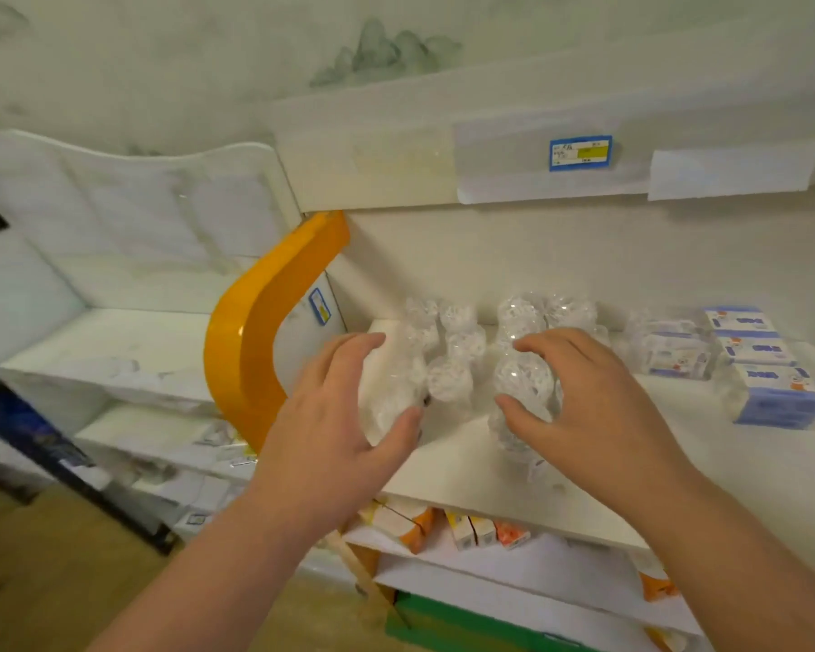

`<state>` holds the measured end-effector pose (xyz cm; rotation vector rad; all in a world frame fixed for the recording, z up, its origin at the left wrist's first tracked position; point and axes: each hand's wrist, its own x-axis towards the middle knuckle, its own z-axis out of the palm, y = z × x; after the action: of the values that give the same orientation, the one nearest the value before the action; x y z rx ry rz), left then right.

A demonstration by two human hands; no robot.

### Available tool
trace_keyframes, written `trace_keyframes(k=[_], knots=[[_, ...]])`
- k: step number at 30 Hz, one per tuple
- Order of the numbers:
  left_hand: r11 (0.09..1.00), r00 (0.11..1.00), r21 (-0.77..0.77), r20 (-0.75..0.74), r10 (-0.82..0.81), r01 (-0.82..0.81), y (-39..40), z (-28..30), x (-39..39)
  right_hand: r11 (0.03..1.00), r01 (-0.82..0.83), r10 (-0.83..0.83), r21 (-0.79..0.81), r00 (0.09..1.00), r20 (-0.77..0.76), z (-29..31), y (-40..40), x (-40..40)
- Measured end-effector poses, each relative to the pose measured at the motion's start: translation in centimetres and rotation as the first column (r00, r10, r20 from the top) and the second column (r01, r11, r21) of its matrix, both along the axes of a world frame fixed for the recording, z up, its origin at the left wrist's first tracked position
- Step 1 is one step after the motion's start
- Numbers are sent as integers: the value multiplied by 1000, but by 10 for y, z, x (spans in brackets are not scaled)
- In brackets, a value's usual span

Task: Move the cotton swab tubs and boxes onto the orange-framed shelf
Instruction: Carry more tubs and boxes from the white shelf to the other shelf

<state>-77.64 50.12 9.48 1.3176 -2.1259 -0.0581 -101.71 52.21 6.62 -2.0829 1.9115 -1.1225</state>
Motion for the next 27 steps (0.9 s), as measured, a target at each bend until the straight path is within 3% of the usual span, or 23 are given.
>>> trace_keyframes(k=[6,10,16,27], knots=[[967,963,-39,-106,248,-253,-7,27,105,987,-158,158,-34,987,-21,23,-29,78],[933,930,21,-77,359,-359,-13,24,168,978,-204,201,-39,977,-69,31,-41,135],[938,941,96,-28,338,-334,-31,6,249,973,-230,225,-37,969,-99,41,-52,223],[971,979,136,-28,203,-198,-105,-11,388,993,-111,107,-40,990,-90,37,-89,376]])
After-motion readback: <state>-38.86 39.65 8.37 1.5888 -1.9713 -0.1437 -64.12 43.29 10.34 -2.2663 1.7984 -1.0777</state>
